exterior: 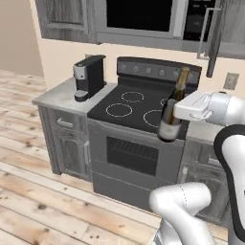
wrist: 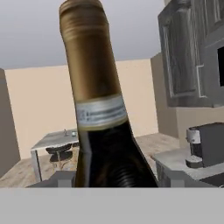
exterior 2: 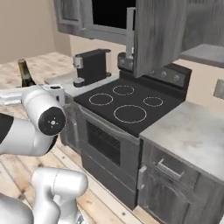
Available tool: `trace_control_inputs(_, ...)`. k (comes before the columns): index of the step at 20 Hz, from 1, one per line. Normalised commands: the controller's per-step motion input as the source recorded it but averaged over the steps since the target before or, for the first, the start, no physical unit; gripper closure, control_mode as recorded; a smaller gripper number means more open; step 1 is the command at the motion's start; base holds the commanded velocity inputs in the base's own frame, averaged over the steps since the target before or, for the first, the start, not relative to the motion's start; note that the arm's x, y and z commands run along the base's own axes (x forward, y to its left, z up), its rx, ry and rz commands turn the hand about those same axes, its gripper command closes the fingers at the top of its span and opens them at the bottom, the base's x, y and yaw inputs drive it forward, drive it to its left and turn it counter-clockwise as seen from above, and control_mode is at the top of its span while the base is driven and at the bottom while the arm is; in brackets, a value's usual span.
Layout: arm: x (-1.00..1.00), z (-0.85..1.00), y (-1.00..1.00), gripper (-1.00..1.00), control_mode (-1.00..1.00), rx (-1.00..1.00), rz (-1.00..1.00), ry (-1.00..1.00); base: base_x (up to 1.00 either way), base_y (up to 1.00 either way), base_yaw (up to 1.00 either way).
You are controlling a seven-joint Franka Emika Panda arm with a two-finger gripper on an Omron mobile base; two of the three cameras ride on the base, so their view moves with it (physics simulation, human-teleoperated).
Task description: Open the cabinet directly in front. Then move the wine and the mug to the dining counter with the candle on it.
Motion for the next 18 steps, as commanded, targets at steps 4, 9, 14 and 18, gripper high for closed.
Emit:
trace_control_inputs(4, 0.00, 0.00, 0.00, 1.00, 1.00, 0.00, 0.00, 0.00, -0.14, 0.55, 0.85)
trace_control_inputs(9, 0.00, 0.00, 0.00, 1.00, 1.00, 0.00, 0.00, 0.00, -0.01, 0.59, 0.79)
trace_control_inputs(14, 0.00, 0.00, 0.00, 1.00, 1.00, 0.00, 0.00, 0.00, 0.45, 0.11, 0.37)
trace_control_inputs(18, 0.00, 0.00, 0.00, 1.00, 1.00, 0.00, 0.00, 0.00, 1.00, -0.03, 0.08)
